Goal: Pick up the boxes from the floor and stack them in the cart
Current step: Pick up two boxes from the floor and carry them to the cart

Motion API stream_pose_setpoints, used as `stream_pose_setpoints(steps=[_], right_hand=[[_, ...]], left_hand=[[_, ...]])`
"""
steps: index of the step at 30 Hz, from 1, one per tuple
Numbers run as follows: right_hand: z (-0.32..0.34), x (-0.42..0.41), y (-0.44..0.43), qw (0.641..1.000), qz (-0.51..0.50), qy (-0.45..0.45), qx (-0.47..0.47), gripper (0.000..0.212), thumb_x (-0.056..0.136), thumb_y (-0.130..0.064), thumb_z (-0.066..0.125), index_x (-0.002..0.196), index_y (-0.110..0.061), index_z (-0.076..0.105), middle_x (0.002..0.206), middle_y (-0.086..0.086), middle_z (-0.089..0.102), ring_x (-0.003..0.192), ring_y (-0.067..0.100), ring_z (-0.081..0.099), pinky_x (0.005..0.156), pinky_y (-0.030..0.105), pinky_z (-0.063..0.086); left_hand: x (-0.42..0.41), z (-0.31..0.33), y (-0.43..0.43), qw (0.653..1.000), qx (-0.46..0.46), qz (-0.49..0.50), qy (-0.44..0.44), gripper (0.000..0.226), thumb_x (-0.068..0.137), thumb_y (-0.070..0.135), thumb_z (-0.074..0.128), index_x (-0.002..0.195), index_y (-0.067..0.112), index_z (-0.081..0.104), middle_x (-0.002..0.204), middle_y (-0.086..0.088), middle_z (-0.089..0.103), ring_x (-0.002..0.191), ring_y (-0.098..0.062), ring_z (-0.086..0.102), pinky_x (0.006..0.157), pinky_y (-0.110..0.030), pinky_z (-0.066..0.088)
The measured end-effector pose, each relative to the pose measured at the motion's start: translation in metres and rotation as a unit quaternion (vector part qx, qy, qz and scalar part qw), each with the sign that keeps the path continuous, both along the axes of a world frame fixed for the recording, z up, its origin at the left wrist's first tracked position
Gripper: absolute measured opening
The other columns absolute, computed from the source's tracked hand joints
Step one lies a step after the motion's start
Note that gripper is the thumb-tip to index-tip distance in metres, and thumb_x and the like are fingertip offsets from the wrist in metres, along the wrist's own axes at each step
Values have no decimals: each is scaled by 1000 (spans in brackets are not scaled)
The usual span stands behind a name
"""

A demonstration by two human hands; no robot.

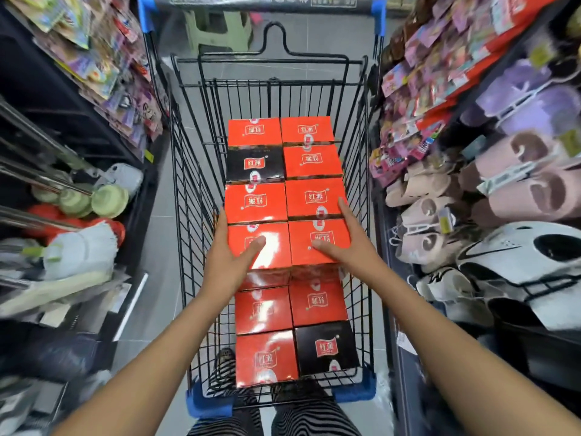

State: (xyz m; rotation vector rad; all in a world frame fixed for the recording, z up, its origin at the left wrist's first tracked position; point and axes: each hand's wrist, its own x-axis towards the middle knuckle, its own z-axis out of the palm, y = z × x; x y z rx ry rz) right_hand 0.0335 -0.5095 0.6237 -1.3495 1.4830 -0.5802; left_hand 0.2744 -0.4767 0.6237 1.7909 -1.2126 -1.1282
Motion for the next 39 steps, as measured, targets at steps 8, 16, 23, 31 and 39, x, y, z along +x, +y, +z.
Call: stream_pose_setpoints(steps=[8,16,23,31,39], right_hand=[[5,-1,-8,998,16,50,-20,99,74,-49,76,150,-41,13,148,0,25,135,16,30,113,39,28],[4,3,-5,996,7,80,-31,108,62,-67,65,151,-41,10,141,2,29,134,15,25,112,38,25],[16,0,2,984,-13,171,-55,101,73,-70,63,152,-30,14,141,8,34,135,24,28,113,44,29],[50,20,79,947,-70,299,-97,88,84,-61,58,150,-15,23,136,12,37,130,27,29,108,40,27],[70,49,201,874,-100,472,-54,90,76,-74,32,137,-8,44,119,21,49,111,40,47,90,48,43]], left_hand=[[-1,-8,1,999,-16,34,18,98,72,61,71,150,38,17,145,11,46,131,-8,45,109,-45,38],[-1,-7,3,999,-15,44,19,92,75,57,72,149,39,20,142,13,48,128,-7,47,109,-44,39],[4,7,2,997,-6,-17,-77,87,74,72,61,146,41,22,143,7,47,130,-17,46,107,-48,40],[-1,50,14,908,-156,-220,-321,76,92,57,44,152,19,17,160,-10,9,148,-25,3,120,-42,6],[-35,82,55,728,-265,-463,-432,83,87,66,42,151,17,19,152,-16,31,142,-37,22,116,-51,17]])
